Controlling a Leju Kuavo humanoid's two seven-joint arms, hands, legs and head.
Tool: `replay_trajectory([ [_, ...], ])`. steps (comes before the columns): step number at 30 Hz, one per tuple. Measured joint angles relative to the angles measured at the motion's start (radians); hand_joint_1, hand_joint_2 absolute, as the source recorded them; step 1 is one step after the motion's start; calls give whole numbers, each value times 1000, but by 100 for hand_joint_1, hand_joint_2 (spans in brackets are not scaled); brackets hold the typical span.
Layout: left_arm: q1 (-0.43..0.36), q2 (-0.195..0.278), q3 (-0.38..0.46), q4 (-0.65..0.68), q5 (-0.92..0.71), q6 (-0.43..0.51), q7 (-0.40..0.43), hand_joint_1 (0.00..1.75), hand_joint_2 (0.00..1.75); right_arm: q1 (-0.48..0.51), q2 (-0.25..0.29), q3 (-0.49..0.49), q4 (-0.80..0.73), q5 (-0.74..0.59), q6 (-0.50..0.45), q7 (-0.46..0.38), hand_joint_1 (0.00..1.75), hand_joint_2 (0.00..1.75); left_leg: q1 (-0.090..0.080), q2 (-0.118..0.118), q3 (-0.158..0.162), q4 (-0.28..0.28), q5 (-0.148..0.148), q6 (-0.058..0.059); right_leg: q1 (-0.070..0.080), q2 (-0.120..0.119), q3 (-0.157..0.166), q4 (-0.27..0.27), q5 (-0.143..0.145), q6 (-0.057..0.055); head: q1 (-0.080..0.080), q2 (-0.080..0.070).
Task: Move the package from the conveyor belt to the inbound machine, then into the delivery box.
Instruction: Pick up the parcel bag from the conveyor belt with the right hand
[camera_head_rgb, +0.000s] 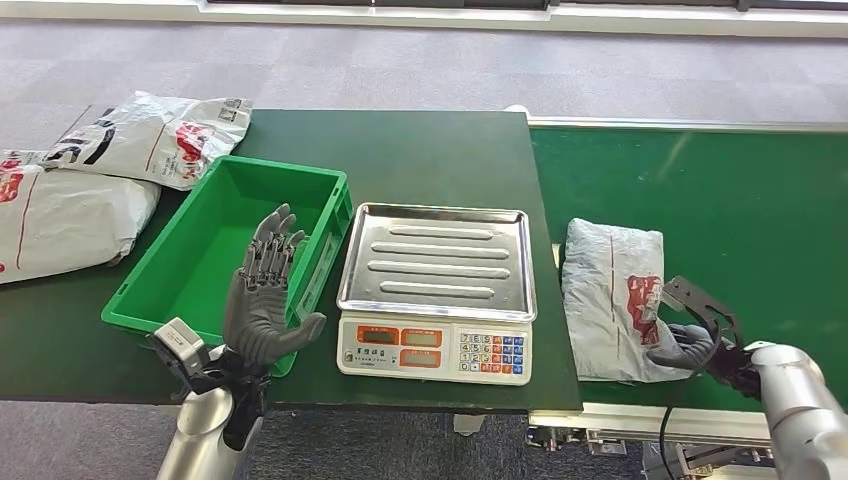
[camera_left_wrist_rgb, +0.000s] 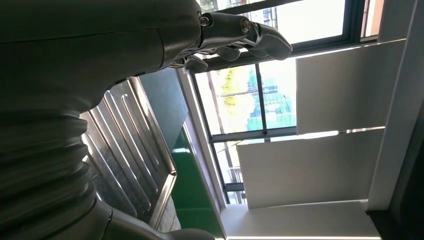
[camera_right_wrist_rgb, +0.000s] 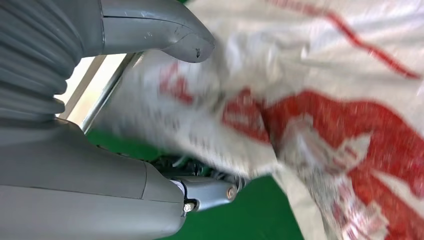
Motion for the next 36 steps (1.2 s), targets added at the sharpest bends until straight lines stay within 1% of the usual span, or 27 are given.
replay_trajectory([
  [11, -5, -4, 0, 0, -1, 0, 12, 0, 175, 26, 4, 0, 0, -3, -33, 7, 175, 175, 0, -2, -4, 0, 0, 0, 0, -1, -3, 0, 0, 0, 0, 0],
  [13, -3, -4, 0, -1, -1, 2, 11, 0, 175, 29, 5, -2, 0, -17, -62, -3, 175, 175, 0, -2, -5, 0, 0, 0, 0, -1, -3, 0, 0, 0, 0, 0],
  [15, 3, -4, 0, -6, -2, 7, 11, 0, 175, 31, 9, -13, 0, -45, -110, -18, 175, 175, 0, -2, -5, 0, 0, 0, 0, -1, -4, 0, 0, 0, 0, 0],
  [19, 24, -4, 0, -21, -6, 15, 5, 0, 175, 32, 19, -51, -2, -107, -194, -50, 175, 175, 0, -2, -6, 0, 0, 0, 0, -2, -5, 0, 0, 0, 0, 0],
  [21, 35, -4, 0, -29, -9, 19, 1, 0, 175, 30, 25, -74, -5, -144, -224, -83, 175, 175, -1, -2, -7, 0, 0, 0, 0, -2, -5, 0, 0, 0, 0, 0],
  [23, 42, -4, 0, -36, -9, 23, -2, 0, 175, 25, 32, -100, -10, -192, -245, -133, 175, 175, -1, -3, -7, 0, 0, 0, -1, -2, -5, 0, 0, 0, 0, 0],
  [28, 57, -6, 0, -58, -13, 35, -5, 0, 175, -6, 52, -165, -37, -350, -314, -317, 175, 175, -1, -3, -7, 0, 0, 0, 0, -3, -5, 1, 0, 0, 0, 0],
  [31, 59, -8, 0, -68, -14, 40, -7, 0, 175, -29, 61, -180, -55, -401, -336, -368, 175, 175, -1, -4, -7, 0, 0, 0, 0, -4, -5, 1, 0, 0, 0, 0],
  [33, 61, -8, 0, -72, -14, 47, -9, 0, 175, -38, 70, -186, -72, -450, -354, -425, 175, 175, -1, -5, -8, 0, 0, 0, -1, -4, -6, 1, 0, 0, 0, 0],
  [36, 63, -8, 0, -75, -13, 58, -16, 0, 175, -58, 85, -188, -119, -558, -379, -507, 175, 175, -1, -6, -9, 0, 1, 0, -1, -5, -6, 1, 0, 0, 0, 0],
])
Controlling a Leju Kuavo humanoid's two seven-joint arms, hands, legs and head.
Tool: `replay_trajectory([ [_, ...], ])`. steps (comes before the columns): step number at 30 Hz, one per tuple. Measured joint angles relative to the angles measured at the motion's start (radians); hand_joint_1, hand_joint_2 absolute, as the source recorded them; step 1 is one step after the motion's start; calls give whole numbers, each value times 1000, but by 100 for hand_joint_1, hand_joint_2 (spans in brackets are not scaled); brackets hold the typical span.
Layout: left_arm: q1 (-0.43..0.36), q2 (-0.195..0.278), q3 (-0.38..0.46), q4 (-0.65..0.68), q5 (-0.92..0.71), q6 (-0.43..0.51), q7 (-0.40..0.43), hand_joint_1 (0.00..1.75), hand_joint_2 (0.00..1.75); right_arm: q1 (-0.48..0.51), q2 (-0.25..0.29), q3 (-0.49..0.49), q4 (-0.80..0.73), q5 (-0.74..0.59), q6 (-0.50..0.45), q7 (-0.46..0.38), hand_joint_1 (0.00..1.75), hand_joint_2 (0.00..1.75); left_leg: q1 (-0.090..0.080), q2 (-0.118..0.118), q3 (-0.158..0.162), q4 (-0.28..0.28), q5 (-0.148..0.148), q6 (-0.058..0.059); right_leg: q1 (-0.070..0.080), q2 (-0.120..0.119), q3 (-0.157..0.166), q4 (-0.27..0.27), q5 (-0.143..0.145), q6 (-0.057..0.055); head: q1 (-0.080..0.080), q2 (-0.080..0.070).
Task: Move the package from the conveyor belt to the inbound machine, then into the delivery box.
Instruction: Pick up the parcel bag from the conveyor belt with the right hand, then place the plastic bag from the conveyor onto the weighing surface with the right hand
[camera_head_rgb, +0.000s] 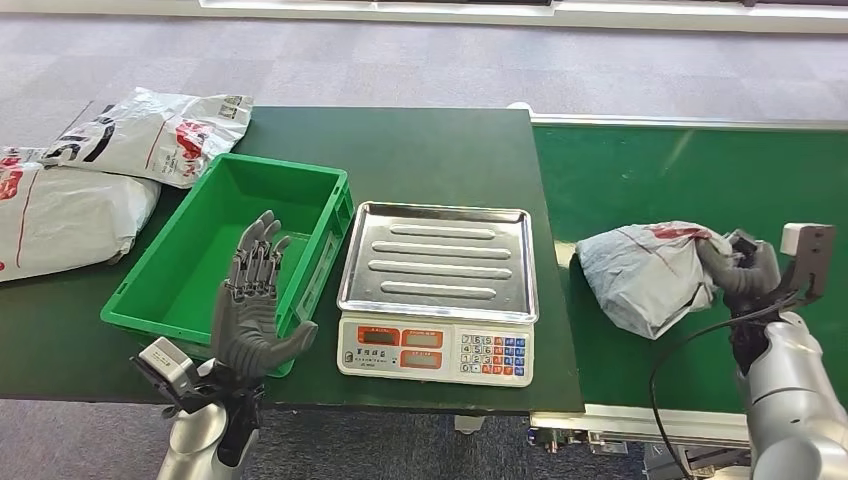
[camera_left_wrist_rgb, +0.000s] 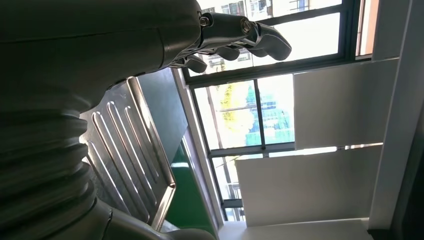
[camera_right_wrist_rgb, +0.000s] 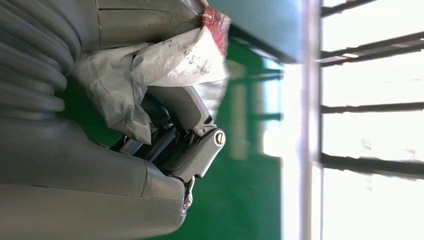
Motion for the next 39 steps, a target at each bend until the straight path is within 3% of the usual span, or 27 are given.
replay_trajectory([
  [6, 1, 0, 0, -1, 2, 4, -6, 0, 175, -55, 38, 25, -153, -173, -16, 15, 175, 175, 0, 0, -1, 0, 0, 0, 0, 0, -1, 0, 0, 0, 0, 0],
  [11, -9, 0, 0, 2, 2, -2, -8, 0, 175, -131, 97, 154, -224, -198, -22, 104, 175, 175, 0, 7, 0, 0, 1, -1, 0, 7, -3, 2, 1, 0, 0, 0],
  [16, -29, -4, 0, 7, 1, -5, -8, 0, 175, -199, 178, 292, -224, -195, -55, 147, 175, 175, 1, 7, 1, 0, 2, -3, 1, 7, -4, 2, 1, -1, 0, 0],
  [20, -36, -5, 0, 8, -3, -5, -7, 0, 175, -227, 240, 361, -208, -203, -28, 192, 175, 175, 2, 3, -2, 0, 4, -4, 2, 4, -5, 3, 1, -2, 0, 0],
  [29, -56, -6, 0, 7, -7, 5, 11, 0, 175, -233, 436, 531, -110, -155, 32, 305, 175, 175, 2, 5, -2, -1, 3, -5, 2, 6, -8, 3, 0, -3, 0, 0],
  [33, -59, -6, 0, 7, -8, 5, 14, 0, 175, -223, 479, 592, -80, -138, 41, 338, 175, 175, 2, 5, -3, -1, 3, -5, 1, 6, -8, 3, 0, -3, 0, 0],
  [39, -60, -5, 0, 5, -9, 5, 16, 0, 175, -217, 503, 632, -49, -131, 50, 360, 175, 175, 1, 5, -3, 0, 3, -5, 1, 6, -8, 3, 0, -3, 0, 0],
])
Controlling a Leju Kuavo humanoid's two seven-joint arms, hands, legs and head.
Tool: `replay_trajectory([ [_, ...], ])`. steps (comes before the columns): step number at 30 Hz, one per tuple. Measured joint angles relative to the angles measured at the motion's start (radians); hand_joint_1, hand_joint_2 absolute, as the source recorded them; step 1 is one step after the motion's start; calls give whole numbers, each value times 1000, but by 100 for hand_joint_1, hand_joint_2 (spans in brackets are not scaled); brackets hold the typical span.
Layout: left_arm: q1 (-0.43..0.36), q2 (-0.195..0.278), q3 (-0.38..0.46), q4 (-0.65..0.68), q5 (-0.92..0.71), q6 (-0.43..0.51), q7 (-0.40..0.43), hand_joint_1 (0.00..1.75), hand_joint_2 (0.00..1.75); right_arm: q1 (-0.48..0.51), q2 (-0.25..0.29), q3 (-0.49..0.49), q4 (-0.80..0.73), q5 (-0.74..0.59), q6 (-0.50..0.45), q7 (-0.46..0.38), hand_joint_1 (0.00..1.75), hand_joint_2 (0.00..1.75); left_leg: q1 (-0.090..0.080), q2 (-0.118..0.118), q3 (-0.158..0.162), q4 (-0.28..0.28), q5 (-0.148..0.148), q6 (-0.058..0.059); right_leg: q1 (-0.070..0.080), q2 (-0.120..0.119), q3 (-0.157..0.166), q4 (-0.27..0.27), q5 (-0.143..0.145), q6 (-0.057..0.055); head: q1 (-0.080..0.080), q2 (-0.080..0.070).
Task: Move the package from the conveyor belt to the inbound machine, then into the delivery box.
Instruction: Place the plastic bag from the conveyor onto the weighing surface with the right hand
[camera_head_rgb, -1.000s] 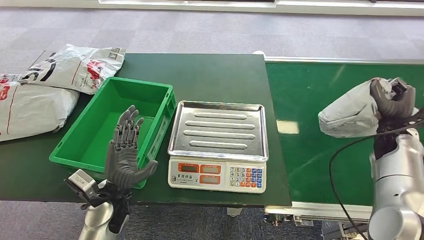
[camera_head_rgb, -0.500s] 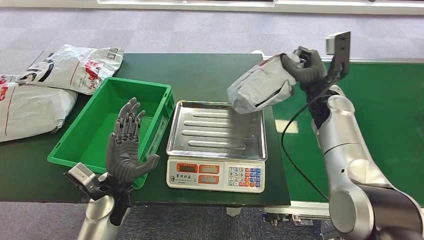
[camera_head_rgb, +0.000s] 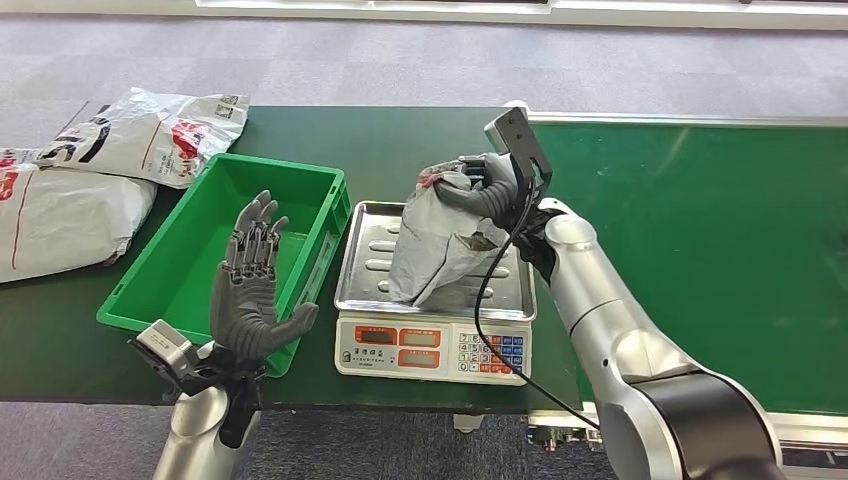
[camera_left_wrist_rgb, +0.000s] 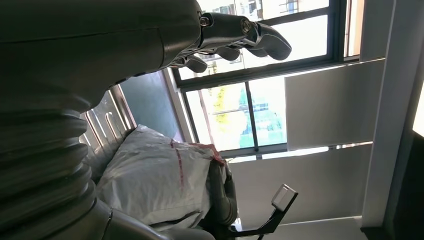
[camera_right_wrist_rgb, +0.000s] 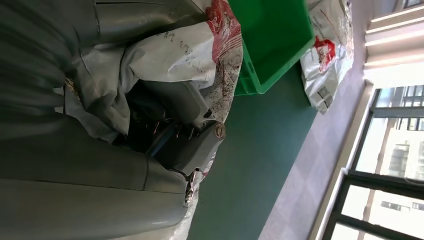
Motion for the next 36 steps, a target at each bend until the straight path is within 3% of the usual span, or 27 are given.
replay_trajectory([
  [6, -1, 0, 0, -3, -1, 1, 11, 0, 175, 1, 14, 25, 25, 9, 23, 46, 175, 175, 0, 0, 0, 0, 0, 0, 1, 1, 0, 0, 0, 0, 0, 0],
  [13, -2, 0, 3, -28, -1, 18, 28, 0, 175, 39, 68, 113, 55, -4, 81, 84, 175, 175, 0, 1, 0, 0, 0, 0, 3, 1, 0, 0, 0, -1, 0, 0],
  [19, -13, 0, 3, -27, 2, 24, 30, 0, 175, 79, 88, 197, 56, -160, 153, 36, 175, 175, 0, 1, 0, 0, 0, -1, 3, 2, -1, 0, 0, -1, 0, 0],
  [26, -18, -1, 3, -22, 2, 26, 29, 0, 175, 91, 94, 222, 59, -175, 155, 28, 175, 175, 0, 1, 0, 0, 0, 0, 2, 2, -1, 0, 0, -1, 0, 0],
  [30, -19, -1, 3, -22, 2, 28, 28, 0, 175, 92, 94, 228, 62, -179, 153, 25, 0, 175, 0, 1, 0, 0, 0, -1, 3, 2, -1, 0, 0, -1, 0, 0],
  [36, -32, -5, 4, -22, 4, 53, 29, 0, 175, 97, 93, 231, 65, -195, 109, -9, 0, 175, 0, 1, 0, 0, 0, -1, 3, 2, -1, 0, 0, -1, 0, 0],
])
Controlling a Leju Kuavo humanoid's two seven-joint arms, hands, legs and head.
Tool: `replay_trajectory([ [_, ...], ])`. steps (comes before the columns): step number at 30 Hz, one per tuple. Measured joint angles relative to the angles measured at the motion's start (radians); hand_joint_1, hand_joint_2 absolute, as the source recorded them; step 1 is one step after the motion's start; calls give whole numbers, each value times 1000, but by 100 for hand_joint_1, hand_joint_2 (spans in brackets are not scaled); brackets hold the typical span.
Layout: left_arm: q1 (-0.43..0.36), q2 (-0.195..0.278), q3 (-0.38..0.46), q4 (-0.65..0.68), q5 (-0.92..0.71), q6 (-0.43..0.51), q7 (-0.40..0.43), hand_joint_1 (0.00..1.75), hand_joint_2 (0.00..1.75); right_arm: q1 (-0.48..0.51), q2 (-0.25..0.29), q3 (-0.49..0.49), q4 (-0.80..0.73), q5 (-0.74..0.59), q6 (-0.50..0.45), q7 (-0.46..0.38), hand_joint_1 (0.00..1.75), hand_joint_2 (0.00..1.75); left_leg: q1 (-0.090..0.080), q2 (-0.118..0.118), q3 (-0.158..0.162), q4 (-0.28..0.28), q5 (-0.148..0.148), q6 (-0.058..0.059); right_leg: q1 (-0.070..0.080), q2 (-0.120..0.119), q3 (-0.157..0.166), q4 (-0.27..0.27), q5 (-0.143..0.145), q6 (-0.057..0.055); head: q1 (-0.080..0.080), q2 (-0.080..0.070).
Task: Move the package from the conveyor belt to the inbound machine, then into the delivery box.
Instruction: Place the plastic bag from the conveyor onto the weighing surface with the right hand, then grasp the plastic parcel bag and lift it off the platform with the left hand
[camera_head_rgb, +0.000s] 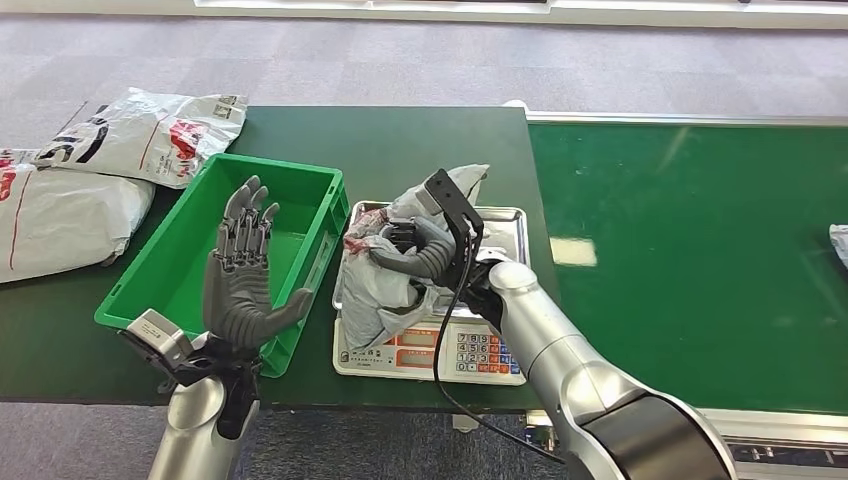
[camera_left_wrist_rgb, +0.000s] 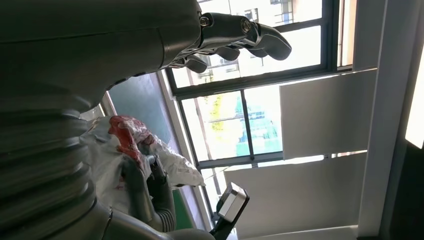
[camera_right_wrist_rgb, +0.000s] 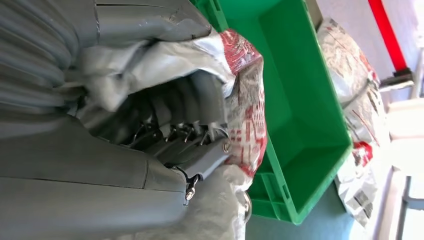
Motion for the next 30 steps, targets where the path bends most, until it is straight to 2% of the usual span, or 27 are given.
replay_trajectory([
  [3, -17, 0, 5, 0, 0, 17, 11, 0, 175, 0, -7, 0, -8, 8, -60, -24, 0, 175, 0, 0, 0, 0, 0, 0, 0, 0, 0, 0, 0, 0, 0, 0],
  [8, -35, 0, 16, 0, -1, 26, 18, 0, 175, -1, -21, 0, -24, 14, -91, -30, 0, 175, 0, 0, 0, 0, 0, 0, 0, 0, 0, 0, 1, -1, 0, 0],
  [11, -42, 0, 17, 1, -28, 58, 38, 0, 175, -1, -32, 0, -42, 34, -162, -30, 0, 44, 0, 0, 0, 0, 0, 0, 0, 0, 0, 0, 1, -1, 0, 0],
  [12, -46, 0, 18, 1, -44, 74, 51, 0, 175, -1, -39, 0, -54, 44, -194, -30, 0, 44, 0, 0, 0, 0, 0, 0, 0, -1, 0, 0, 1, -1, 0, 0],
  [15, -70, 0, 28, 11, -86, 121, 99, 0, 175, 9, -75, -7, -117, 66, -266, -30, 0, 175, 0, -1, 0, 0, 0, 0, -1, -2, 0, 0, 1, -1, 0, 0],
  [20, -154, 3, 57, 82, -159, 182, 190, 0, 175, 79, -148, -67, -313, 71, -249, -37, 0, 175, 0, -1, 0, 1, 0, 0, -1, -2, 0, 0, 2, 0, 0, 0],
  [24, -247, 8, 58, 182, -291, 205, 282, 0, 175, 149, -201, -123, -500, 104, -254, -21, 0, 175, 0, -2, 0, 1, 1, 0, -1, -3, 0, 0, 2, 0, 0, 0],
  [27, -316, 7, 42, 265, -383, 180, 357, 0, 175, 196, -242, -153, -616, 121, -268, -19, 0, 175, 0, -2, 0, 1, 0, 0, -2, -3, -1, -1, 2, 0, 0, 0],
  [30, -363, 4, 6, 348, -447, 139, 408, 0, 175, 265, -281, -179, -721, 141, -305, -51, 0, 175, 0, -2, -1, 1, 0, 0, -3, -3, -1, -1, 2, 0, 0, 0],
])
